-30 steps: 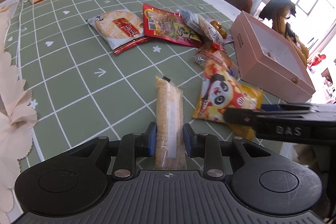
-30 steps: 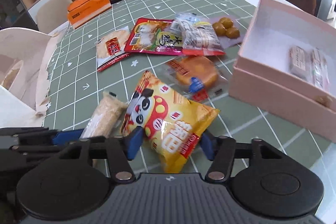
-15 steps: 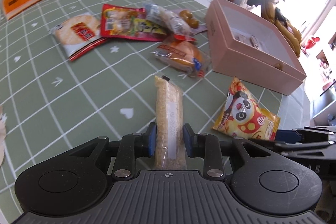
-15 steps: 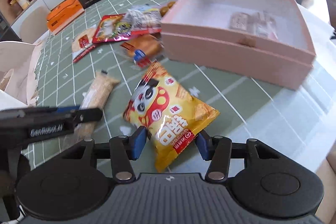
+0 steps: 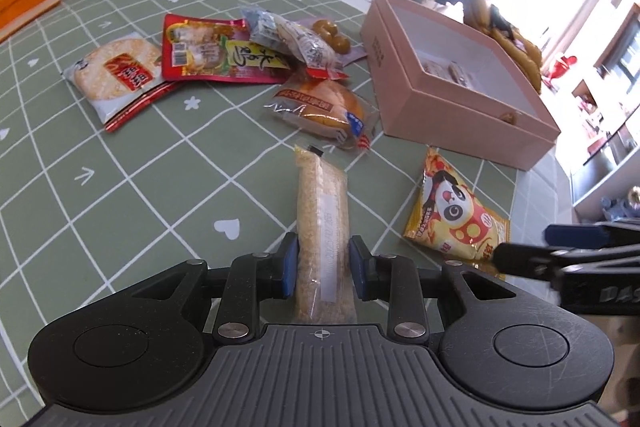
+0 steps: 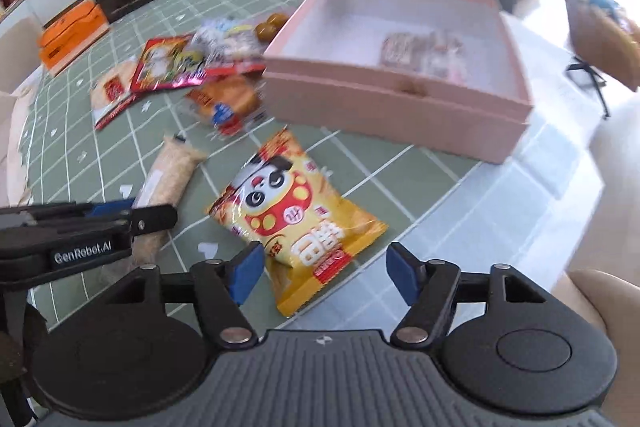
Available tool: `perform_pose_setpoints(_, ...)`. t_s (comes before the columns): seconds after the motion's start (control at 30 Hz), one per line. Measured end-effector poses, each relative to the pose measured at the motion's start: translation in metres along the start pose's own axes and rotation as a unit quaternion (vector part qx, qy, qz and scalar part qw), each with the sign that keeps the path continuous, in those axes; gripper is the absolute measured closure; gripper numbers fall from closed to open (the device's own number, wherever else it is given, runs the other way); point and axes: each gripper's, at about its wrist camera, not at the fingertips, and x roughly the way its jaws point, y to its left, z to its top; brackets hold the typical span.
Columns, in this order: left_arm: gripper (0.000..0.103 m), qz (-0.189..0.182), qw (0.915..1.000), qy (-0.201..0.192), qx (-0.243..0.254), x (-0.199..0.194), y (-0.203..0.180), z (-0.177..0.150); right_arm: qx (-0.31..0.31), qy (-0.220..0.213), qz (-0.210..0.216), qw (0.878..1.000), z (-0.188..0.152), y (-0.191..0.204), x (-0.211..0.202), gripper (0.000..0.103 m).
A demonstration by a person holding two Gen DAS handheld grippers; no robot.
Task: Organize snacks
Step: 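Close the right gripper on the yellow panda chip bag and lift it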
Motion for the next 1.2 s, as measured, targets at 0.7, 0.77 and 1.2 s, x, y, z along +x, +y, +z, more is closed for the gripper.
perform_pose_setpoints(0.7, 0.072, 0.018, 0.9991, 0.037, -0.01, -0.006, 0.007, 0.003, -0.127, 0.02, 0.071, 0.989, 0.043, 0.02, 0.06, 0.022)
perform_pose_setpoints(0.77, 0.072, 0.02, 0.999, 0.037, -0.013, -0.006, 0.007, 0.003, -0.111, 0.018, 0.075, 0.991, 0.043, 0.017, 0.064, 0.019)
perform_pose_setpoints(1.2, 0.07, 0.04, 0.9982, 0.025, 0.035, -0.003, -0.008, 0.001, -0.049, -0.022, 0.061, 0.997, 0.01, 0.001, 0.043, 0.035)
